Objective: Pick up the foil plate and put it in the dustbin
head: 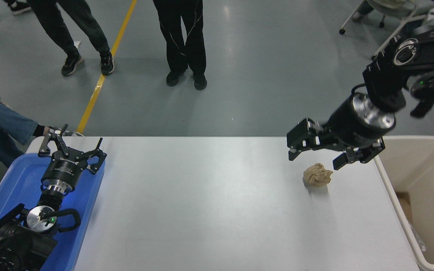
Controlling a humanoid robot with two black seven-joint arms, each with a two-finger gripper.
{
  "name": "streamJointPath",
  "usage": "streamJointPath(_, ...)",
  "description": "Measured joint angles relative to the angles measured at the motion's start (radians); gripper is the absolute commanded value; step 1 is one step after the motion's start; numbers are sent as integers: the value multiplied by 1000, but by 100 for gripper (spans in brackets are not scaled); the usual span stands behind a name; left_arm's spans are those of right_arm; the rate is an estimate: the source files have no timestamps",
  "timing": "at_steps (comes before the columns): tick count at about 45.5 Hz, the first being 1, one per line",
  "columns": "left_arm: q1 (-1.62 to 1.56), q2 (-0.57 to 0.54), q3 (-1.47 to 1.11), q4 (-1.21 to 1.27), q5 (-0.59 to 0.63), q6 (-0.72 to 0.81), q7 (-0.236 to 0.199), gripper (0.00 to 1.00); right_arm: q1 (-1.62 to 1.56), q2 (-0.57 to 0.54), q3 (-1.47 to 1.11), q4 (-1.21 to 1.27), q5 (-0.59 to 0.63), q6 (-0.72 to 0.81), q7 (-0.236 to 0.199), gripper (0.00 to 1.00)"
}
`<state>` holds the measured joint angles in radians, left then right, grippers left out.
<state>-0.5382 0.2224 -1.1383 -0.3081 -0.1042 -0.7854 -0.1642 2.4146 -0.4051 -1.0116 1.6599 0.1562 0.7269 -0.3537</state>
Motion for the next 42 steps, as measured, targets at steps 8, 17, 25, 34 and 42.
streamJointPath(8,0,0,0,0,0,0,0,99,61,10,1,34,4,32,-37,100)
streamJointPath(17,0,0,0,0,0,0,0,99,86,19,4,48,13,49,-46,100)
streamJointPath(25,0,0,0,0,0,0,0,99,85,25,2,51,13,54,-45,100)
streamJointPath(34,0,0,0,0,0,0,0,99,75,34,-4,50,-57,57,-50,100)
streamJointPath(42,0,0,0,0,0,0,0,99,80,36,-4,43,-167,58,-52,100)
